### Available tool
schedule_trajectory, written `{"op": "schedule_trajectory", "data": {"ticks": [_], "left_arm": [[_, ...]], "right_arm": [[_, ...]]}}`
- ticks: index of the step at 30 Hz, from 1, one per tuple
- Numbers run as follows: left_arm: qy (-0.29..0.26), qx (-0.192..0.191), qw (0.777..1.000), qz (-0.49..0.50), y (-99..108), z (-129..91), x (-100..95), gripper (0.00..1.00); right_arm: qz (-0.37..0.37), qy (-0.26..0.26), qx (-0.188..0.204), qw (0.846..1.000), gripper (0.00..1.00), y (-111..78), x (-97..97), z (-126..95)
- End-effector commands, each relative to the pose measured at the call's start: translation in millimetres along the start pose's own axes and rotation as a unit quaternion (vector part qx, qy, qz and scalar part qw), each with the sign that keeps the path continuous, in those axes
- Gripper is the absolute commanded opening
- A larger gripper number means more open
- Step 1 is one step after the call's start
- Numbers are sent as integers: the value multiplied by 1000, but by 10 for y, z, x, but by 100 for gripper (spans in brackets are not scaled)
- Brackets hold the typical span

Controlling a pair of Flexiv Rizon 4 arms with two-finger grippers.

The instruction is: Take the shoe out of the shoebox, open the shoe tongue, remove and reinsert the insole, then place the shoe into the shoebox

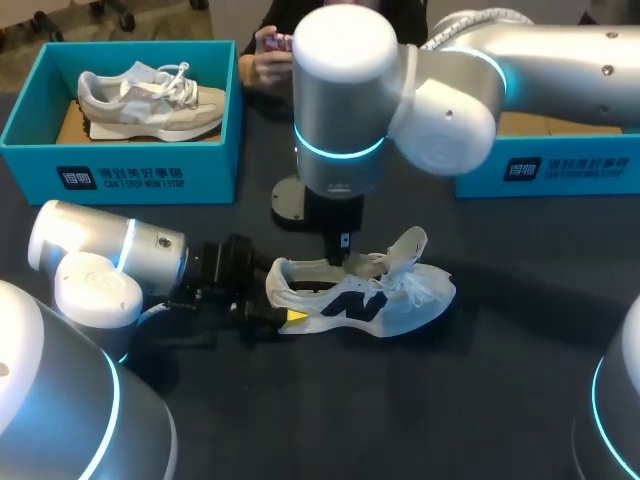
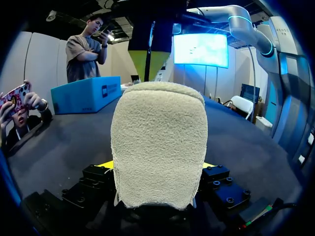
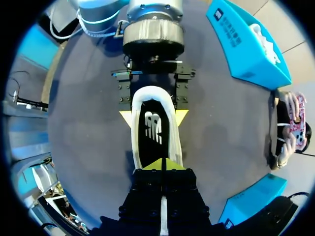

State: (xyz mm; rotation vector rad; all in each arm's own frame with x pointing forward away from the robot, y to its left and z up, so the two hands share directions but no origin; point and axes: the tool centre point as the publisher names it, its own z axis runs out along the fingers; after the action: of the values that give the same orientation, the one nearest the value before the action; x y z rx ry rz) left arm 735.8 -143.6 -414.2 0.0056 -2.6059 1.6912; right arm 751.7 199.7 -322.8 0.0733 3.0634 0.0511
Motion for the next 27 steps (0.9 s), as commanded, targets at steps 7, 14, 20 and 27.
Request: {"op": "schedule_trajectory", "data": {"ticks": [7,14,20,27], "left_arm": [[0,-1,1000,0,24,21,4,0],[0,-1,1000,0,24,21,4,0],[0,-1,1000,0,24,21,4,0],[0,-1,1000,0,24,21,4,0]], "right_arm": [[0,8,-6,1000,0,-46,28,218],[-14,15,-1,1000,0,-92,35,303],[-15,34,-1,999,0,-114,148,307],[-10,49,2,999,0,-121,275,325]]}}
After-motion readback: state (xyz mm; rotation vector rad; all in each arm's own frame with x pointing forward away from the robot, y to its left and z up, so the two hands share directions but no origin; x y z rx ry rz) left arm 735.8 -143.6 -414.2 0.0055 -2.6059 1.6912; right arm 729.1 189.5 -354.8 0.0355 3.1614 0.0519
